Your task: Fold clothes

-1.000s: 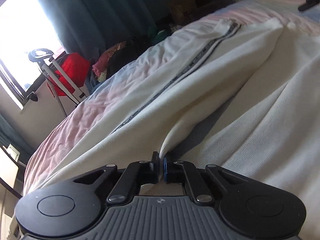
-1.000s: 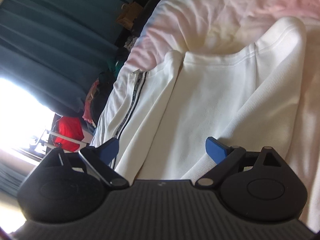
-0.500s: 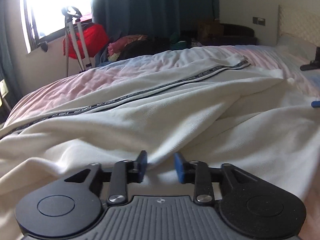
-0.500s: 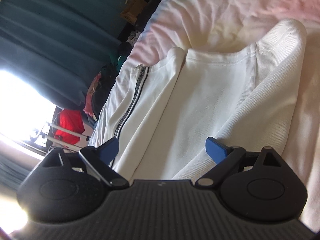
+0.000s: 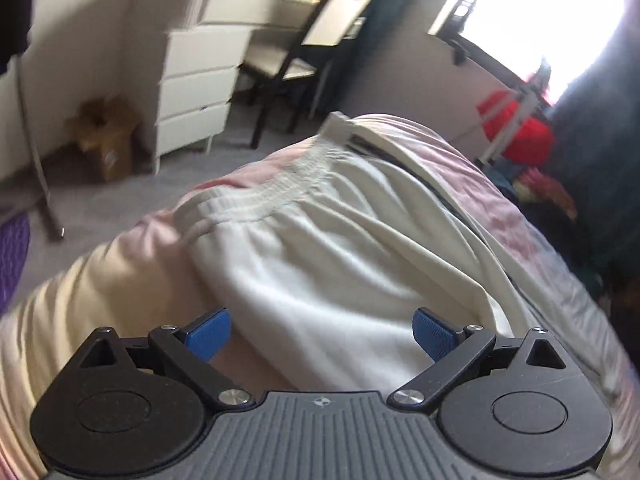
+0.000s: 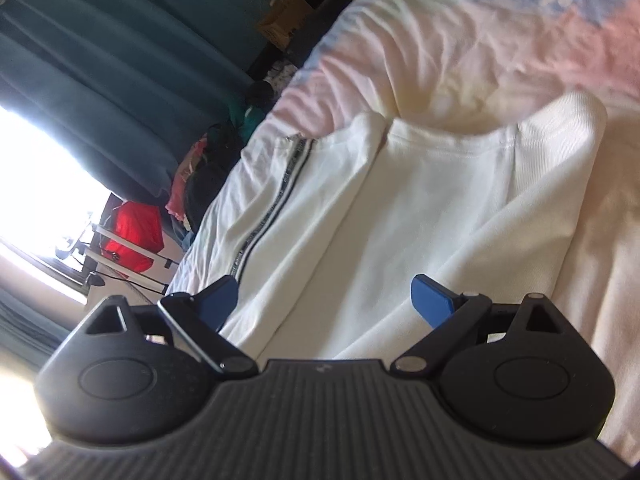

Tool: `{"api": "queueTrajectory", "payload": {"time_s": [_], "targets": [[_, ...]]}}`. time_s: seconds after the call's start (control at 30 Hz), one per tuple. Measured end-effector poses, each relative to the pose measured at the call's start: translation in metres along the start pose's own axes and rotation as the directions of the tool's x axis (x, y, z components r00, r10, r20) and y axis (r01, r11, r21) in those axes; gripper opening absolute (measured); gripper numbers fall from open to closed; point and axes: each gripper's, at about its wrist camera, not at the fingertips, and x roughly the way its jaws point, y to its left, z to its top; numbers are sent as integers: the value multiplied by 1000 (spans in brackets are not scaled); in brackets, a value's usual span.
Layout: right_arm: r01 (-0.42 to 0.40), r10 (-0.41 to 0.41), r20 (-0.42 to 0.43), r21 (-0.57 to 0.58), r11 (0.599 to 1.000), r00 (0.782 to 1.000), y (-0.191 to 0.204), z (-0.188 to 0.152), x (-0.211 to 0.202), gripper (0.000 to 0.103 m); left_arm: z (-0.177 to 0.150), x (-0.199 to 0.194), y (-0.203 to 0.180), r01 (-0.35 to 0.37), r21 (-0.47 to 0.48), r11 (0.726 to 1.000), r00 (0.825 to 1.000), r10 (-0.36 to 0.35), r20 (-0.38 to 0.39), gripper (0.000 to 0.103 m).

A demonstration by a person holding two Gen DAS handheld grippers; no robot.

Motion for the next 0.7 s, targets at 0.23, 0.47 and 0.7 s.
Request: {"api": "queueTrajectory", "payload": {"time_s": [0.23, 0.47, 0.7], "targets": [[-24, 24, 20, 39, 999, 1000, -13, 19, -14, 95, 12, 55, 90, 130, -474, 871, 953, -242, -183, 92], [43, -62, 193, 104, 994, 979, -65, 56, -48, 96, 35, 53, 66, 166, -384, 908, 972, -216, -93, 87], [203, -248, 254, 192, 960, 935, -97, 57, -49, 96, 30, 55, 65, 172, -360, 917, 973, -215, -83, 76]]}}
